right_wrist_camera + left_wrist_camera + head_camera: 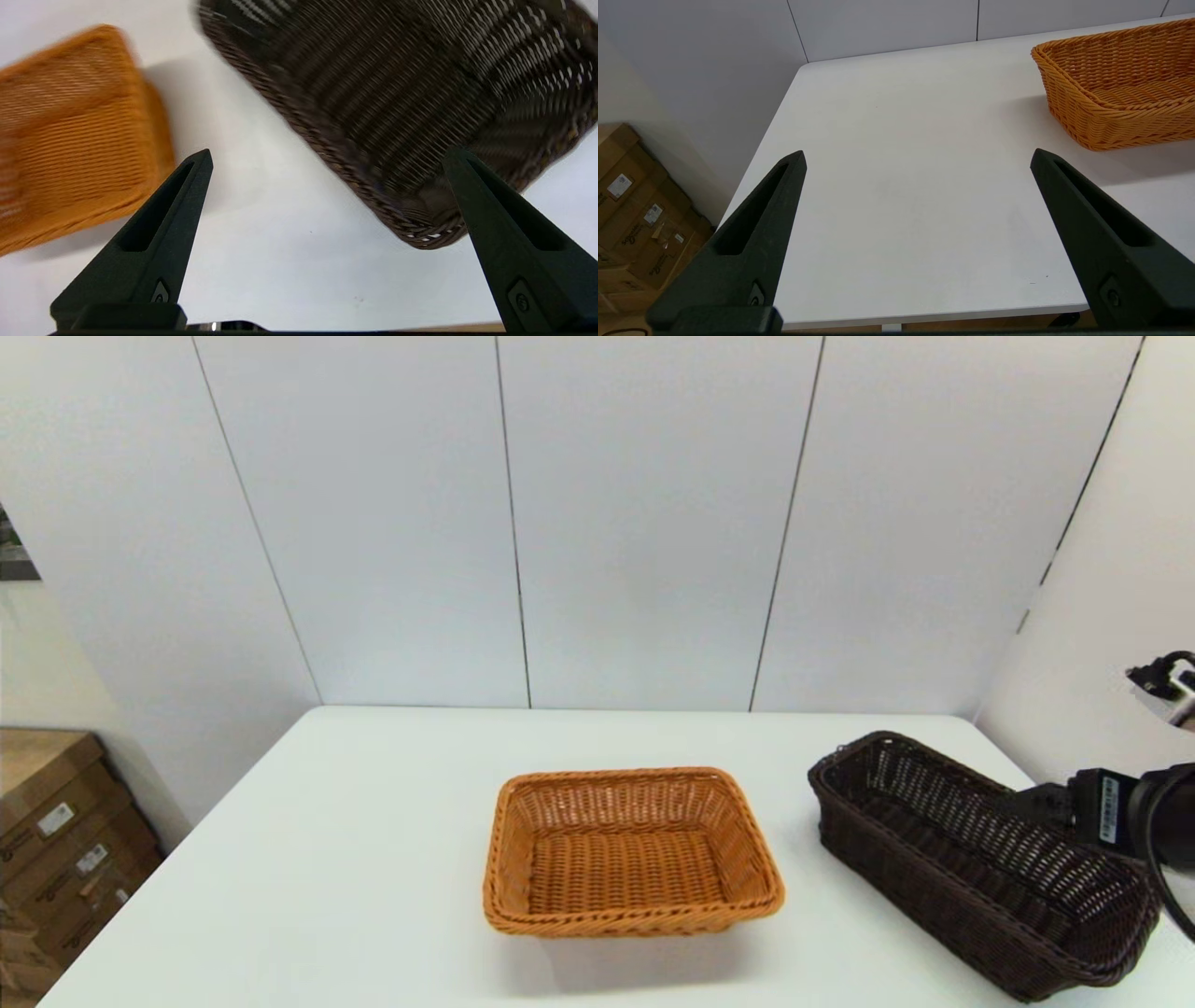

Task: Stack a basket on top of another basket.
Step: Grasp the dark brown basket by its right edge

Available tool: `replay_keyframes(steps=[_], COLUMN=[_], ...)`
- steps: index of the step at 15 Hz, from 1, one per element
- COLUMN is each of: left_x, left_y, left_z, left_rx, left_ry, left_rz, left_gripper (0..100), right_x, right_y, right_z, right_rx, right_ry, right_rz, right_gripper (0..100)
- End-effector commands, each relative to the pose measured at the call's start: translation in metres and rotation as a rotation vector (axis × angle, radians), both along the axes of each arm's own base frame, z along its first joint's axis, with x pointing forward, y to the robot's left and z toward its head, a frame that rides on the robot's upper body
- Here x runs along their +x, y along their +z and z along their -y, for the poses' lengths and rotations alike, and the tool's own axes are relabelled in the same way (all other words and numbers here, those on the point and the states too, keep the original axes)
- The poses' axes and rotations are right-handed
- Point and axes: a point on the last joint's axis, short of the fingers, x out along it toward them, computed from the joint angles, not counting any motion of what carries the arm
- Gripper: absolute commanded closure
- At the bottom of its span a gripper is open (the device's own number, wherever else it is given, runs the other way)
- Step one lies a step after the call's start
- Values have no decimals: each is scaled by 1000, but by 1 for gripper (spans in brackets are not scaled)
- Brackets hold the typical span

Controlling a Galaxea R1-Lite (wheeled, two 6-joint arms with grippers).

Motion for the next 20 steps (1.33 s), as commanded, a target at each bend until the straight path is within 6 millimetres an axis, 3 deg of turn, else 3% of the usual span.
replay_keyframes(steps=[1,5,14,20], left_x=[0,0,0,0], left_y=[0,0,0,0], left_z=[0,0,0,0], left_rx=[0,0,0,0], left_ry=[1,1,1,1], left_rz=[-2,-2,-2,-2], left_gripper=[0,0,0,0], right_x=[14,20,7,5], right_y=[-14,-21,-5,-18], right_z=[2,12,19,23], right_rx=[12,-24,22,66], right_ry=[-73,-180,-360,-464], right_rz=[-75,-117,-223,-308], right_gripper=[0,0,0,0])
